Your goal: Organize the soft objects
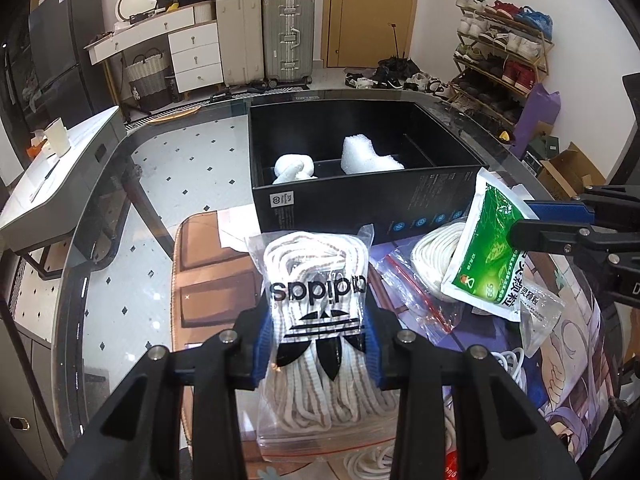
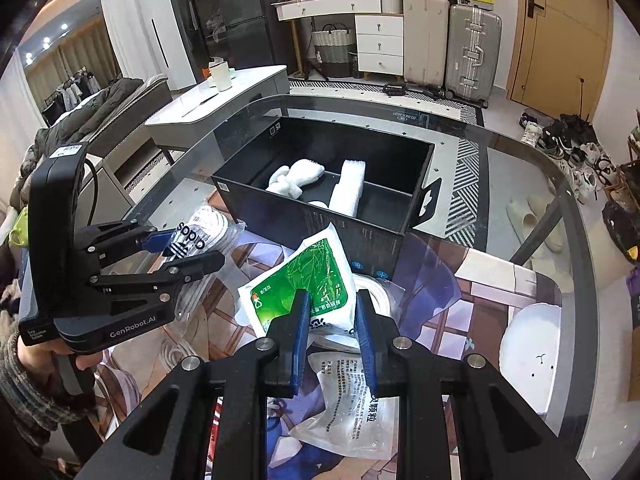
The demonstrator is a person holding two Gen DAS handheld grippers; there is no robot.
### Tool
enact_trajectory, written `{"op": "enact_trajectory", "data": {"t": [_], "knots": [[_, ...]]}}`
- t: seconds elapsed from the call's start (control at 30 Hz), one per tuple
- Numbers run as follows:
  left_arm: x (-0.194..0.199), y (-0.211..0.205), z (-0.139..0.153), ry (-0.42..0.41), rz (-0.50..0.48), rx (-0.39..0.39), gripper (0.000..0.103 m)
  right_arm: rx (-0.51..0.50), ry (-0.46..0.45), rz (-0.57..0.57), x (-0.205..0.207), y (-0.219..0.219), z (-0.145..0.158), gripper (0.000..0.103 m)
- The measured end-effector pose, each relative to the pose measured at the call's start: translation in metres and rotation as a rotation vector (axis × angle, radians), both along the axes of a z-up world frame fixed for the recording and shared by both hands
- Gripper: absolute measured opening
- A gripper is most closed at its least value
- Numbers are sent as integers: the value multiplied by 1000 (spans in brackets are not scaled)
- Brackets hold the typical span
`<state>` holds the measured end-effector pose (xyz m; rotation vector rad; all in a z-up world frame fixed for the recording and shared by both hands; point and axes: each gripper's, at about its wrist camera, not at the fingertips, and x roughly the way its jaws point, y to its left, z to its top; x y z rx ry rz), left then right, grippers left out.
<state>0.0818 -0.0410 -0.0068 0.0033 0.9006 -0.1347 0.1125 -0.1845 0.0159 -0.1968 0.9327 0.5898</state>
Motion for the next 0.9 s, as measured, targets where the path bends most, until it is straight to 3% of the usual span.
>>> {"op": "enact_trajectory", "data": {"t": [0.9], "knots": [[-20,-3,50,-99,3,35,36,66,-50,-8,4,-7,37,22]]}}
